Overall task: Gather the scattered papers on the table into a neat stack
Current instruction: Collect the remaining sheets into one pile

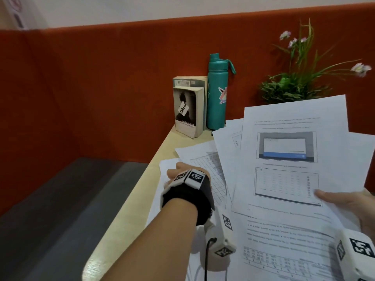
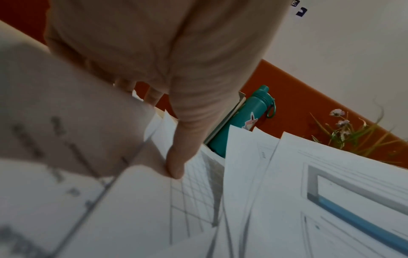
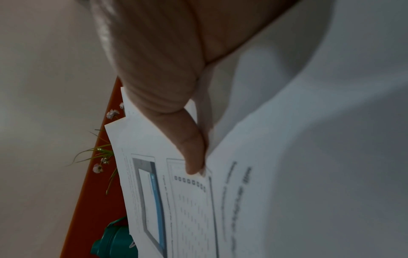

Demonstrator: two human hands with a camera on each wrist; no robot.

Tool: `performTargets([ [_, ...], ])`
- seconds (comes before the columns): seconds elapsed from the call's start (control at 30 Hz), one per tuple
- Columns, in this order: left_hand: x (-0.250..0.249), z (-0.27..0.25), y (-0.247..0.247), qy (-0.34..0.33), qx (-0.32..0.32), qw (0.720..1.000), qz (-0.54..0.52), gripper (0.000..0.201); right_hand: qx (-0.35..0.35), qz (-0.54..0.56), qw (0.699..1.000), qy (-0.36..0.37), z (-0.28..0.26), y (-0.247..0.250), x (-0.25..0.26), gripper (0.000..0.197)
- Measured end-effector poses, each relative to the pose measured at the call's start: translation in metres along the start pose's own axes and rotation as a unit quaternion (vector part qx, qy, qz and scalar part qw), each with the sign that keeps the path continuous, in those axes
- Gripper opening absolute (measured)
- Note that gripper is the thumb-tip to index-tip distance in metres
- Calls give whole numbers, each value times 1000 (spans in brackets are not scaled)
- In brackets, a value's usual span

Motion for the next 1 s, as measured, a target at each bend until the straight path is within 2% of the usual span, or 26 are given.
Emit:
performTargets([
  [0.07, -5, 4, 3, -7, -15, 1000, -25, 84, 1, -6, 1000, -5, -1, 0, 0, 113],
  [0.13, -8, -1, 6, 28, -33, 989, -139, 105, -6, -2, 1000, -4, 1, 6, 1, 113],
  [0.17, -5, 3, 2, 31, -35, 975, -217, 109, -5, 3, 1000, 0, 0, 6, 1, 113],
  [0.23, -6, -1, -6, 15, -42, 912, -408, 115, -2, 6, 1000, 12, 2, 7, 2, 112],
  [0.27, -3, -8, -8, 17, -39, 886, -462, 118, 4, 7, 1000, 21, 2, 5, 3, 111],
  [0.3, 4, -11, -11, 19, -33, 858, -512, 114, 6, 7, 1000, 28, 1, 5, 4, 108],
  [0.33, 9, -18, -15, 23, -12, 826, -564, 97, 8, 5, 999, 37, -1, 3, 6, 103],
  [0.37, 13, -24, -22, 28, 21, 802, -597, 71, 10, -2, 999, 45, -3, 1, 7, 96],
  [0.4, 18, -34, -30, 37, 54, 794, -604, 47, 9, -7, 999, 46, -3, 2, 8, 89],
  [0.47, 17, -51, -43, 19, 96, 796, -598, 26, 15, -13, 999, 42, -4, -1, 8, 69],
  [0.53, 7, -51, -48, -43, 92, 820, -564, 25, -2, -13, 999, 42, -4, 1, 9, 53],
  [0.63, 1, -37, -45, -78, 22, 864, -497, 17, -37, -6, 999, 26, -4, 6, 6, 66],
  [0.77, 1, -29, -41, -82, -61, 871, -480, 17, -48, 14, 998, 24, -5, 17, 3, 101],
  [0.83, 2, -27, -42, -73, -78, 875, -472, 14, -38, 19, 999, 32, -4, 15, 3, 97],
  [0.93, 3, -18, -31, -55, -91, 861, -497, 6, -44, 19, 998, 51, -9, 13, 9, 82],
  [1.0, 2, -16, -24, -44, -91, 856, -507, 17, -38, 15, 998, 50, -12, 11, 8, 85],
])
Point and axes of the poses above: each hand's wrist, its own z-axis towards the middle knuckle, its own y-axis out of the back of the hand, x = y × z, the point moved 10 cm from there along z, towards the middle knuckle, and after that the axes turned 14 degrees about -y, right-handed, at the moved point
